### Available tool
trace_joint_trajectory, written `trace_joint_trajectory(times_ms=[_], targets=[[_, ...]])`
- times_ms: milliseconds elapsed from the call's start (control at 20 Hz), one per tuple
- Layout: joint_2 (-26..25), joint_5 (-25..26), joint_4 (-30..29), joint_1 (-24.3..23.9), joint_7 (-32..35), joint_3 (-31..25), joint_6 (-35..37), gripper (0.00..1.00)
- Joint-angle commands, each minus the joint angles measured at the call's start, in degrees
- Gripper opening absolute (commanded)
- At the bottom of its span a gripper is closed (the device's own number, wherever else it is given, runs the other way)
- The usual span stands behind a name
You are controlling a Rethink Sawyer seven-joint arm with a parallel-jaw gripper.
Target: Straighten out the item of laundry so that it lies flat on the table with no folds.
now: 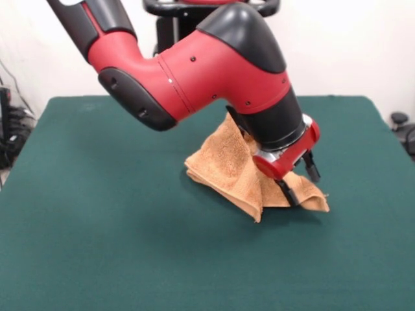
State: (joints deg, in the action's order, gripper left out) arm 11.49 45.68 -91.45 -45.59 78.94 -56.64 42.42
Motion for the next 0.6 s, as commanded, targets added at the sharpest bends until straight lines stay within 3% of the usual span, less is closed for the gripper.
trace_joint_trajectory(times_ms=[50, 600], targets=[[0.2, 4.2, -1.9, 0.8, -13.3, 1.3, -2.6, 1.0], [-0.2, 5.6, -2.2, 0.3, -11.2, -0.1, -7.2, 1.0]])
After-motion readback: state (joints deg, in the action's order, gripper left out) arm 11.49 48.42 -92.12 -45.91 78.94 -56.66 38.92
